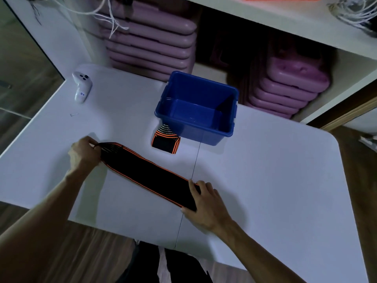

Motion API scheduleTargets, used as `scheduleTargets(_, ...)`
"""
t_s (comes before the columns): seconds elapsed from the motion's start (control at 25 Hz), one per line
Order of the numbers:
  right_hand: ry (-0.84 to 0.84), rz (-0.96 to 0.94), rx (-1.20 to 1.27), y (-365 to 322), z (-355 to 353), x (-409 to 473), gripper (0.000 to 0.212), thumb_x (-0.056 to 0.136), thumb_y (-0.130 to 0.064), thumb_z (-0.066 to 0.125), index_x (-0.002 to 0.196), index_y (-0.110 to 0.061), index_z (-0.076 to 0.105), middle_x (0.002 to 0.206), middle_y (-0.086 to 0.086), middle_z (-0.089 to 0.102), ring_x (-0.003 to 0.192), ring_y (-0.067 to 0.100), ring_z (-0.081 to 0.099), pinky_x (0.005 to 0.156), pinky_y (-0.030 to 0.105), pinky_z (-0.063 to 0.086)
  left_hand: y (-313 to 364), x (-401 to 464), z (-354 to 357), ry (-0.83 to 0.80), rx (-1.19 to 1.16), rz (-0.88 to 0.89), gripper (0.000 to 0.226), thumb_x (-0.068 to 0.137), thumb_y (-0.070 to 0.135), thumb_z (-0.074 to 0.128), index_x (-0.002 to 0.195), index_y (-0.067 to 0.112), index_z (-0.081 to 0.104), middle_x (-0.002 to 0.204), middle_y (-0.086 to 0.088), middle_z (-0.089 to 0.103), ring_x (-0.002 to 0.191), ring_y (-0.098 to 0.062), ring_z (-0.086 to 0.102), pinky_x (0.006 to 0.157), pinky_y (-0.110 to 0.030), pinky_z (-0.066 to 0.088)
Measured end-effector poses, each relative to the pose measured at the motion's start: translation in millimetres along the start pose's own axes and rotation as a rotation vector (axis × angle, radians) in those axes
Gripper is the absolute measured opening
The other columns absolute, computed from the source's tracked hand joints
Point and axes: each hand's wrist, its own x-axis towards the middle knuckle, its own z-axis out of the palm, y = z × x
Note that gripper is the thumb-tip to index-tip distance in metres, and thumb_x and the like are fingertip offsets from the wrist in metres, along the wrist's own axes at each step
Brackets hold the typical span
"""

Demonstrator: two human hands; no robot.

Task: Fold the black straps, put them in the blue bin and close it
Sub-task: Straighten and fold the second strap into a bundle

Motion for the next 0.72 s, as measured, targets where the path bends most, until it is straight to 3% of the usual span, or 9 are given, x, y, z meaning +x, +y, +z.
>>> scheduleTargets(0.08,0.017,-0.019,0.027,-16.2,3.0,10.6,0.085,0.085,-0.065,0.046,0.149,-0.012,0.027,0.136,0.011,0.041,0.117,0.027,0.045,0.096,0.041,0.048,-9.5,20.8,-8.1,0.035,-0.023,-0.055,0.014,0.079,0.017,0.063,0.091,0.013,0.07,0.088,-0.025,0.07,0.082,-0.038,0.067,0.082,-0.046,0.056)
scheduleTargets(0.16,0.017,-0.029,0.088,-31.2,4.2,19.0,0.083,0.086,-0.064,0.048,0.147,-0.011,0.029,0.136,0.01,0.038,0.117,0.027,0.043,0.095,0.039,0.05,-14.4,37.4,-13.1,0.034,-0.163,-0.131,0.014,0.076,0.015,0.067,0.09,0.012,0.068,0.085,-0.023,0.07,0.071,-0.032,0.07,0.073,-0.046,0.06)
scheduleTargets(0.24,0.01,-0.026,0.161,-46.7,4.9,26.8,0.082,0.085,-0.063,0.051,0.146,-0.011,0.03,0.135,0.009,0.036,0.117,0.025,0.042,0.094,0.038,0.052,-18.1,46.1,-19.0,0.002,-0.348,-0.154,0.023,0.075,0.01,0.072,0.096,0.008,0.065,0.086,-0.018,0.068,0.054,-0.017,0.068,0.053,-0.028,0.06)
scheduleTargets(0.32,0.009,-0.018,0.229,-59.4,3.2,31.7,0.085,0.084,-0.064,0.054,0.146,-0.013,0.029,0.137,0.007,0.033,0.119,0.024,0.04,0.095,0.039,0.052,-16.7,40.1,-24.6,0.001,-0.371,-0.089,0.031,0.077,0.011,0.074,0.106,0.007,0.063,0.101,-0.013,0.061,0.07,-0.02,0.067,0.053,-0.018,0.053)
scheduleTargets(0.44,-0.062,-0.043,0.317,-63.8,-0.2,32.6,0.093,0.08,-0.07,0.056,0.149,-0.017,0.026,0.149,0.001,0.022,0.131,0.021,0.035,0.103,0.038,0.046,-18.2,-6.7,-27.6,0.118,-0.351,0.218,0.023,0.084,0.01,0.066,0.107,0.008,0.062,0.109,-0.006,0.048,0.091,-0.032,0.062,0.072,-0.024,0.049)
scheduleTargets(0.56,-0.158,-0.174,0.312,-46.6,-1.5,29.9,0.093,0.08,-0.069,0.06,0.151,-0.021,0.026,0.158,-0.002,0.01,0.142,0.018,0.027,0.112,0.036,0.038,-27.6,-100.6,-3.7,0.095,-0.161,0.674,0.017,0.089,0.012,0.06,0.106,0.011,0.064,0.11,-0.009,0.053,0.098,-0.027,0.057,0.086,-0.031,0.043)
scheduleTargets(0.64,-0.179,-0.288,0.297,-29.5,-5.8,31.8,0.079,0.084,-0.053,0.067,0.148,-0.022,0.032,0.157,-0.002,0.013,0.136,0.019,0.038,0.108,0.031,0.042,-36.7,-162.1,23.2,-0.008,-0.018,0.845,0.024,0.09,0.025,0.059,0.112,0.016,0.063,0.117,-0.008,0.056,0.103,-0.025,0.056,0.087,-0.034,0.044)
scheduleTargets(0.72,-0.15,-0.432,0.252,-14.2,-8.8,38.6,0.058,0.089,-0.029,0.069,0.14,-0.017,0.045,0.151,0.003,0.028,0.123,0.023,0.053,0.102,0.029,0.048,-41.0,-199.7,46.1,-0.078,0.103,0.901,0.038,0.089,0.041,0.057,0.122,0.021,0.058,0.127,-0.008,0.055,0.113,-0.024,0.054,0.09,-0.034,0.045)
